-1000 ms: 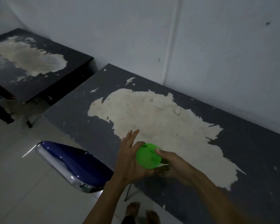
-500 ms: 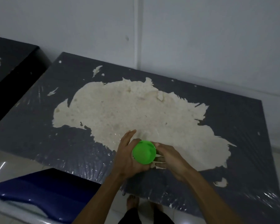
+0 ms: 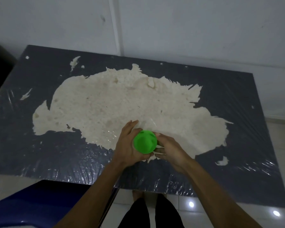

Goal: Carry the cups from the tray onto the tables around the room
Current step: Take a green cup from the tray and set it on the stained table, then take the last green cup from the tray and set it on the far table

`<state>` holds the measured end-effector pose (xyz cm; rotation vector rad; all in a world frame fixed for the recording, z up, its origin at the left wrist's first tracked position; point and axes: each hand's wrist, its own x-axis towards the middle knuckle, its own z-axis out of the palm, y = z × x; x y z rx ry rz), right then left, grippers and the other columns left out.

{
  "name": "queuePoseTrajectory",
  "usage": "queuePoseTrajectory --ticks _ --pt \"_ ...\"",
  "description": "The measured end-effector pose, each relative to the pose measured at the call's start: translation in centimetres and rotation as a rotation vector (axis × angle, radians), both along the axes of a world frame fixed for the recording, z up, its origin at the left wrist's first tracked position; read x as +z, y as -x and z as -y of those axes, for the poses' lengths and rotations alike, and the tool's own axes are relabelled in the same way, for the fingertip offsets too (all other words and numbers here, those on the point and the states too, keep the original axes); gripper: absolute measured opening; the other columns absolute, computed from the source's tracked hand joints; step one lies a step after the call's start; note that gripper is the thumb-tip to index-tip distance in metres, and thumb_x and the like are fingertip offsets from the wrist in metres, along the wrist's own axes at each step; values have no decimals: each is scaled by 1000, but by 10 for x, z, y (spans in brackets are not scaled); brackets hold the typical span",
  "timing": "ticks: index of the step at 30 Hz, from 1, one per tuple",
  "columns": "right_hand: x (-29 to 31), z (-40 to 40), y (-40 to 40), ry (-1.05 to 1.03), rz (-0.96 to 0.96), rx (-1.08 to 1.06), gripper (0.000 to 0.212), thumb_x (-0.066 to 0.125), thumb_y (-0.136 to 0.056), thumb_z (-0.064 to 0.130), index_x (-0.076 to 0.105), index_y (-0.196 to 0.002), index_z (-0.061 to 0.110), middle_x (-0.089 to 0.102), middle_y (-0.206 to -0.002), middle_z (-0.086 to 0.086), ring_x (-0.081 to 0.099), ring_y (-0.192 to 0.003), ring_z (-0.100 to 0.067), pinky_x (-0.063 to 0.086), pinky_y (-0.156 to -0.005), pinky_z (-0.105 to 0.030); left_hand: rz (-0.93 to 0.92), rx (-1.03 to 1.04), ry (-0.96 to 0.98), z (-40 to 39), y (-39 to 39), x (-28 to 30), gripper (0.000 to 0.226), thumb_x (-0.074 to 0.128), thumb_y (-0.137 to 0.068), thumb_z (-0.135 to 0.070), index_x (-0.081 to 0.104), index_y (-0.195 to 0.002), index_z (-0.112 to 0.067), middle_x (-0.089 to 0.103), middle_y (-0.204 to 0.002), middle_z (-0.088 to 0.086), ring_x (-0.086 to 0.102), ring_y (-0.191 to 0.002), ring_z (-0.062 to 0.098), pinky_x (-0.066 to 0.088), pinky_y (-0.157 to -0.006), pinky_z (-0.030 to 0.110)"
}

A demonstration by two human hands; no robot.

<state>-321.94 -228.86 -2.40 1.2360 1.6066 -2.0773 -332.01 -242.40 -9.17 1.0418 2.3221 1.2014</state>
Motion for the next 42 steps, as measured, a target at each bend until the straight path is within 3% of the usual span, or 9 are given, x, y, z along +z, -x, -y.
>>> queuePoseTrajectory --ticks 13,19,22,25,31,34,38,42 --pt "2 -3 -3 -2 8 37 38 37 -101 44 57 -130 29 62 -125 -1 60 -112 -23 48 -94 -35 -9 -13 55 5 3 0 98 80 -45 -67 61 -120 -7 46 -146 12 33 -140 32 33 -112 53" --pt "8 -4 -7 -34 1 30 37 41 -99 45 58 -128 29 60 -129 -4 59 -114 -24 48 -99 -39 38 -32 48 8 1 13 122 74 -36 -81 54 -131 -7 41 -147 11 31 -140 25 30 -114 48" --pt "12 -5 -12 -64 5 13 41 42 -98 45 55 -132 27 58 -132 -6 58 -115 -24 46 -102 -40 72 -27 79 11 -3 24 127 72 -37 -84 44 -140 -15 35 -152 5 25 -143 18 26 -116 40" --pt "19 -7 -20 -120 -6 2 40 43 -99 44 56 -132 26 57 -133 -6 57 -116 -24 45 -102 -40 114 31 83 11 -7 42 110 68 -52 -77 39 -144 -23 31 -154 -2 22 -143 11 20 -114 29" --pt "56 -23 -45 -458 -90 -33 39 46 -99 40 57 -132 22 57 -135 0 53 -122 -17 40 -106 -36 34 -20 15 -15 -12 92 77 46 -85 -67 34 -147 -23 34 -155 -1 30 -140 11 23 -112 25" --pt "85 -41 -68 -674 -112 -21 39 43 -100 40 54 -134 24 54 -138 3 50 -118 -10 36 -96 -25 -35 -87 6 -46 -23 120 63 40 -95 -58 32 -148 -25 34 -155 -4 31 -139 10 26 -113 29" --pt "126 -76 -120 -897 -133 -56 43 45 -99 43 49 -138 26 51 -143 3 48 -131 -18 36 -100 -26 -131 -228 23 -101 -56 158 69 49 -93 -56 25 -150 -25 30 -158 -3 29 -143 16 22 -111 27" --pt "162 -116 -190 -1119 -57 -80 53 43 -96 51 44 -142 26 46 -148 0 42 -136 -22 34 -113 -41 -258 -379 45 -160 -109 199 79 56 -89 -55 22 -151 -21 31 -157 3 32 -142 22 26 -110 31"
